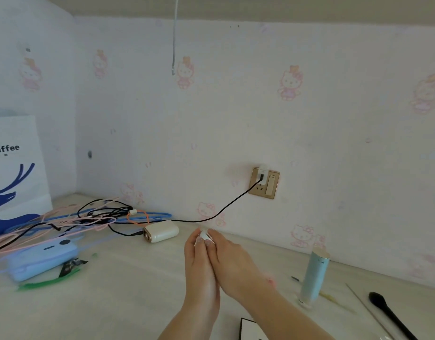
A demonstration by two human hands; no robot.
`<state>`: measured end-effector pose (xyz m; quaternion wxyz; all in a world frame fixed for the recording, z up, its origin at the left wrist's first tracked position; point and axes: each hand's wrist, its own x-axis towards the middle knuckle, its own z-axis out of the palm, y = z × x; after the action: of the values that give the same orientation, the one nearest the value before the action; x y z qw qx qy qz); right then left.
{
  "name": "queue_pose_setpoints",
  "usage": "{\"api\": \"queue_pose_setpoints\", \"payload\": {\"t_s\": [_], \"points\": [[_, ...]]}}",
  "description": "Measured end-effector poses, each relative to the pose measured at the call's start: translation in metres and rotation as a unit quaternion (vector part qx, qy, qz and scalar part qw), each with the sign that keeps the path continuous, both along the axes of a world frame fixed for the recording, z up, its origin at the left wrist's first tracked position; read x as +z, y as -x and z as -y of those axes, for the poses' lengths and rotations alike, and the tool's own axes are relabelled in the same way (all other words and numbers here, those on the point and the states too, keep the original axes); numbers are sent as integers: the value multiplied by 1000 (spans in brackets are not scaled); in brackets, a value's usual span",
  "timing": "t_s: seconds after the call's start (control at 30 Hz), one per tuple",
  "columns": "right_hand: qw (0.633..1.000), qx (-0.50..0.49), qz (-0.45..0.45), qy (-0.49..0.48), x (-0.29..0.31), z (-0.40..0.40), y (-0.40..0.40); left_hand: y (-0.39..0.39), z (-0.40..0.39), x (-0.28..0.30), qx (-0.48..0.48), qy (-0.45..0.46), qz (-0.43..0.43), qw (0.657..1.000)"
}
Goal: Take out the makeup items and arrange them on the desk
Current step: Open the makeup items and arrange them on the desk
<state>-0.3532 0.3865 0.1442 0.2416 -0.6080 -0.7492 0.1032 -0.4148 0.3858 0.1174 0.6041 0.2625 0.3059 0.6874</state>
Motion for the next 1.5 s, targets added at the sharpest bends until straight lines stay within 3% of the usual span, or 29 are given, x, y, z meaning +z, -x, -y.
{"api": "queue_pose_setpoints", "payload": {"t_s": [0.3, 0.57, 0.83, 1.0, 1.13, 1.23, 1.3, 1.37, 1.5], "points": [[993, 58, 91, 46, 11, -6, -2, 5, -10, -15, -7, -23, 15, 1000], [991, 63, 90, 78, 10, -8, -5, 3, -11, -24, -17, -16, 6, 1000], [991, 26, 90, 99, 11, -19, -14, 1, -18, -28, -68, 8, 61, 996], [998, -1, 10, 68, 13, -28, -30, 13, -26, -30, -136, 71, 149, 977], [995, -42, -38, 78, 10, -35, -42, 23, -37, -37, -140, 120, 154, 971], [992, -76, -68, 72, 4, -43, -50, 28, -48, -47, -120, 107, 43, 986], [988, -101, -99, 67, 0, -47, -52, 31, -52, -52, -79, 56, -188, 977], [982, -118, -128, 77, -3, -49, -53, 34, -55, -62, -51, -23, -415, 908], [973, -135, -146, 117, -12, -53, -52, 39, -57, -72, -80, -54, -597, 796]]}}
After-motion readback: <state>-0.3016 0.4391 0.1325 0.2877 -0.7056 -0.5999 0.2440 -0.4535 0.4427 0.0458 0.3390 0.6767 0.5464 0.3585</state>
